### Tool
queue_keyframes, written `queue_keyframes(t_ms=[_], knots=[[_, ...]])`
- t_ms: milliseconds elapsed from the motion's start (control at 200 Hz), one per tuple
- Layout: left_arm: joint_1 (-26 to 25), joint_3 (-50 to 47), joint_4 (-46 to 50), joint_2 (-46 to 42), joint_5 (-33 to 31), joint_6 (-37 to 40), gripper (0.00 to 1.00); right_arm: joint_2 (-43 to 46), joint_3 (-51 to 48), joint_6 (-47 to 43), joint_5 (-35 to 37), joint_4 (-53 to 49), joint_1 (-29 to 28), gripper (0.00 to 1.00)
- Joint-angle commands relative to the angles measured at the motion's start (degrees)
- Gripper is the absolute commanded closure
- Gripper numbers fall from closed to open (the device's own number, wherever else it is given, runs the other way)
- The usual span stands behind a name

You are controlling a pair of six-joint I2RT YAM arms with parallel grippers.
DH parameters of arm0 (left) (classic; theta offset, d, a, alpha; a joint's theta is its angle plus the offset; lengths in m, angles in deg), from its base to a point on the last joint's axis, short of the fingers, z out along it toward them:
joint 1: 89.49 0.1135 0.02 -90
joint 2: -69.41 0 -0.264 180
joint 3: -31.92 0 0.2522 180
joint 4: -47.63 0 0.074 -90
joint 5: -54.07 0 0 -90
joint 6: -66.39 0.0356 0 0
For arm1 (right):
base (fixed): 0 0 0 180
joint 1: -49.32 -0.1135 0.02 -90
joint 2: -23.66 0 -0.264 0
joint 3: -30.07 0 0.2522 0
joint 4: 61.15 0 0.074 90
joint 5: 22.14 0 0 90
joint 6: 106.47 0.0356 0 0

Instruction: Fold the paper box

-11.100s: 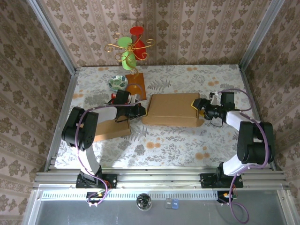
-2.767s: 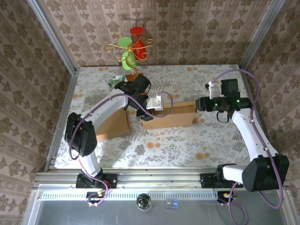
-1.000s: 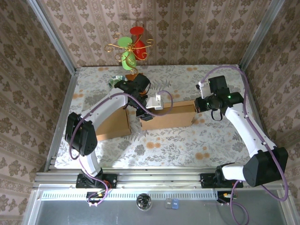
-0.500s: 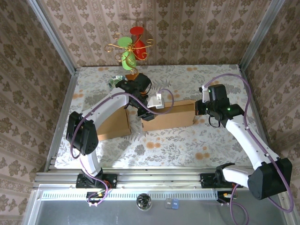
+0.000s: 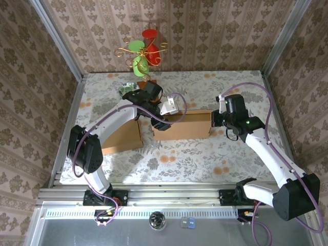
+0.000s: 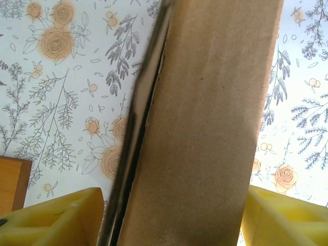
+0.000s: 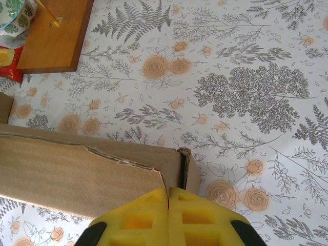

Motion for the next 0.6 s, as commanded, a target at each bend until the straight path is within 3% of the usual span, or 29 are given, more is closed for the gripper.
queue_keyframes(t_ms=[0,410,595], knots=[[0.7,-1.4,-2.3,-3.2,0.0,-2.7,0.31,0.8,-1.3,1.1,1.9,-0.1,-0.8,1.00],[2.3,-5.9,-10.1,-9.7,-0.2,-12.1,0.30,1.4,-1.8,1.6,2.5,-0.3,-1.3,1.00],[2.9,-9.2,-11.4,-15.1,-3.9,-17.9,0.34,1.7,-1.3,1.7,2.3,-0.3,-1.4,1.00]])
